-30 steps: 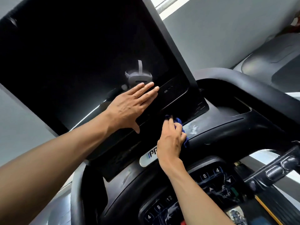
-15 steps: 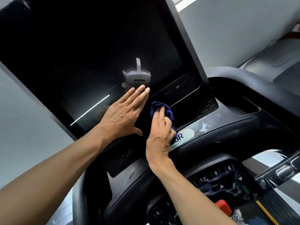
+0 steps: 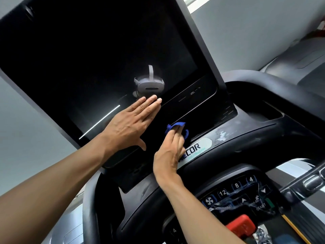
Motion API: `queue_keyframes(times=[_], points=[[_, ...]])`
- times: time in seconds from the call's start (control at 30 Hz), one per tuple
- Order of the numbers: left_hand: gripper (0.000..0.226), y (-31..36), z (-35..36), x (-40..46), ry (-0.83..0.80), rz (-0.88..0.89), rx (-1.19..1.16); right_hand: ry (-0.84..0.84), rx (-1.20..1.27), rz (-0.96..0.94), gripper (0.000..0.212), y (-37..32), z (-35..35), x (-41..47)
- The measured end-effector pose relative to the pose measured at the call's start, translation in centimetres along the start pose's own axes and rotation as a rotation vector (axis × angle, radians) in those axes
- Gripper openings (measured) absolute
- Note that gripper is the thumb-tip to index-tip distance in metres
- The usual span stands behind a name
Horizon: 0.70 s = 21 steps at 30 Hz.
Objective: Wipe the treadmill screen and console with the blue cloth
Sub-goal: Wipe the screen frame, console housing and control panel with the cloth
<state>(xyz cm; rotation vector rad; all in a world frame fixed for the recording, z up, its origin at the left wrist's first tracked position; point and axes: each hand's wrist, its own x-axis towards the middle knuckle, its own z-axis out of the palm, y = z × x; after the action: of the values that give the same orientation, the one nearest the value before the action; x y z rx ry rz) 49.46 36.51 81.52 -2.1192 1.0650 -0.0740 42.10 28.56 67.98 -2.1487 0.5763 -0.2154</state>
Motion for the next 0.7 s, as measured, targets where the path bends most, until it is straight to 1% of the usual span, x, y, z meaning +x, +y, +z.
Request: queue_keyframes(times=[0.1,0.13,0.23,0.27,0.33,0.4,0.43,0.47,0.53,0.63,0.7], points=[[0.148,0.0,0.0,0.0,0.005,0.017,-0.014,0.093,-0.055,0.082,0.064,0.1,-0.9,2.4],[0.148,0.0,0.0,0.1,-0.001,0.026,-0.017,0.099,-0.052,0.049,0.064,-0.1,-0.9,1.8],[0.148,0.1,-0.3,1.0,0.001,0.062,-0.003,0.033,-0.037,-0.130,0.071,0.0,-0.7,-1.5],[0.148,0.1,-0.6,1.5,0.010,0.074,-0.002,0.022,-0.029,-0.133,0.073,0.3,-0.9,-1.3],[0.149,0.2,-1.4,2.8,0.023,0.096,0.006,0.063,-0.027,-0.018,0.073,1.3,-1.3,2.0],[0.150,0.5,-2.2,4.5,0.017,0.124,0.024,0.071,-0.105,0.158,0.069,1.9,-2.6,6.1],[0.150,0.7,-2.6,5.5,0.017,0.142,0.038,0.068,-0.146,0.207,0.066,2.2,-3.2,7.6],[0.151,0.9,-2.9,6.5,0.020,0.159,0.049,0.081,-0.173,0.220,0.061,2.5,-3.5,8.4],[0.152,1.2,-3.7,8.7,0.018,0.201,0.067,0.076,-0.150,0.204,0.051,2.4,-3.6,7.7],[0.155,1.5,-5.4,11.9,-0.004,0.262,0.107,-0.009,-0.135,0.150,0.055,2.3,-4.1,5.7],[0.157,1.6,-6.3,13.6,-0.055,0.289,0.144,0.000,-0.164,0.147,0.057,3.3,-4.9,7.5]])
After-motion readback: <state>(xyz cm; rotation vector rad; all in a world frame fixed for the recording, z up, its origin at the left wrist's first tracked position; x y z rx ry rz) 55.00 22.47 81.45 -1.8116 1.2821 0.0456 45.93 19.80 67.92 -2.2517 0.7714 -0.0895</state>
